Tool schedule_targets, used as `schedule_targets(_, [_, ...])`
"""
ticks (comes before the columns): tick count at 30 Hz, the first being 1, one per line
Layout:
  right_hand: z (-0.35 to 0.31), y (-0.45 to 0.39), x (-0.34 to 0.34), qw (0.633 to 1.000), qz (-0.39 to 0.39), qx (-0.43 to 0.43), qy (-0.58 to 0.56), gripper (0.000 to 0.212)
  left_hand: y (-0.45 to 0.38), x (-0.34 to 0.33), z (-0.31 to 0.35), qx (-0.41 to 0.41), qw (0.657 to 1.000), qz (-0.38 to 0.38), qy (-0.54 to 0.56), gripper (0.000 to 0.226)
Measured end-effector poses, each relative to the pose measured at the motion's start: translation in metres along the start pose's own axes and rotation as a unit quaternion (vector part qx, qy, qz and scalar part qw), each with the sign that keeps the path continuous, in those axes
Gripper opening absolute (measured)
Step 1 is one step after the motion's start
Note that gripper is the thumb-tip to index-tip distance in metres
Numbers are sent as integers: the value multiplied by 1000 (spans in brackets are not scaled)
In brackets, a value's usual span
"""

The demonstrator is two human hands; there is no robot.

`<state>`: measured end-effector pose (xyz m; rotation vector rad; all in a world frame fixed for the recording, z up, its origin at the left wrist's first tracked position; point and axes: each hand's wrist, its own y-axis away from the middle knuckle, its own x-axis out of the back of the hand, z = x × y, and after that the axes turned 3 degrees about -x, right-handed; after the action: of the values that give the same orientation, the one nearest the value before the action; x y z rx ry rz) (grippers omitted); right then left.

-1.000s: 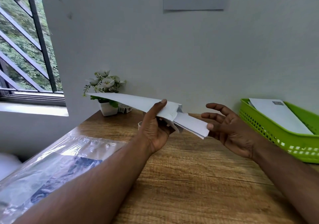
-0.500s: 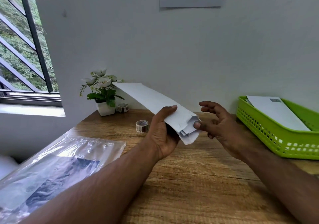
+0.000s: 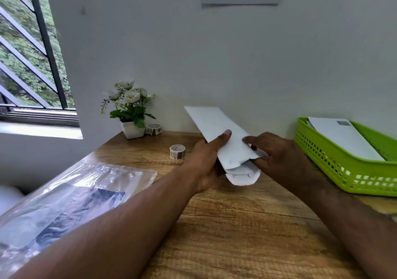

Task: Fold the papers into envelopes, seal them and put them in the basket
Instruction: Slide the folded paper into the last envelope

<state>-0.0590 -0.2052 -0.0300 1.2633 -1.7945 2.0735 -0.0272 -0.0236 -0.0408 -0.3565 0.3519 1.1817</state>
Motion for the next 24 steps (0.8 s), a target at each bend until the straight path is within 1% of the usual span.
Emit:
schedule_targets(1, [0,-1,2,998,-45,-25,20,28,-2,2,-2,-52,991,60,-106,76])
schedule_targets(2, [0,-1,3,989,-118,-56,66,21,-4,6,-4,-105,959,118,-235,95])
schedule_targets(3, [0,-3,3,972,-189,-70,119,21,-5,9,-4,-159,910,150,-352,104])
schedule_targets(4, [-1,-4,4,951,-250,-74,164,25,-4,9,-3,-215,856,148,-447,102])
schedule_targets(5, [-1,-5,5,935,-296,-79,177,31,-1,8,-1,-261,809,119,-514,88])
schedule_targets(6, [-1,-6,7,924,-335,-88,163,37,1,7,1,-281,775,73,-562,68])
schedule_targets(7, [1,-7,9,916,-365,-100,131,42,3,5,3,-265,759,19,-594,49])
schedule_targets(8, [3,-8,13,907,-395,-114,92,46,4,3,4,-224,754,-38,-616,37])
schedule_targets(9, [5,-9,17,896,-423,-127,57,49,6,1,5,-168,749,-99,-633,35])
schedule_targets(10, [8,-10,21,883,-448,-136,33,50,8,0,5,-113,740,-157,-644,41])
schedule_targets(11, [11,-10,25,873,-466,-140,19,51,9,-1,5,-62,723,-205,-657,49])
schedule_targets(12, [14,-10,28,864,-483,-141,13,53,10,-2,4,-25,706,-239,-666,55])
schedule_targets(13, [15,-10,30,857,-495,-142,7,55,10,-2,5,-2,696,-256,-671,59])
schedule_targets(14, [17,-9,30,854,-500,-143,4,57,9,-1,5,2,692,-260,-673,58])
schedule_targets(15, [19,-8,30,858,-495,-141,0,54,8,0,6,-5,694,-256,-673,55])
schedule_targets(16, [21,-7,27,865,-481,-141,-10,44,7,1,7,-20,696,-244,-675,49])
schedule_targets(17, [23,-5,25,876,-459,-145,-30,30,6,3,7,-35,702,-227,-674,42])
schedule_targets(18, [26,-4,23,885,-435,-154,-58,15,4,4,8,-44,714,-210,-667,37])
schedule_targets(19, [28,-2,21,890,-416,-164,-86,4,3,5,8,-47,726,-197,-658,34])
schedule_targets(21, [30,1,18,896,-393,-178,-104,7,1,8,8,-49,741,-180,-645,31])
schedule_targets(22, [31,2,17,897,-391,-180,-97,5,1,9,8,-50,742,-179,-644,29])
schedule_targets(24, [30,3,14,898,-394,-176,-90,4,0,10,8,-56,731,-186,-654,24])
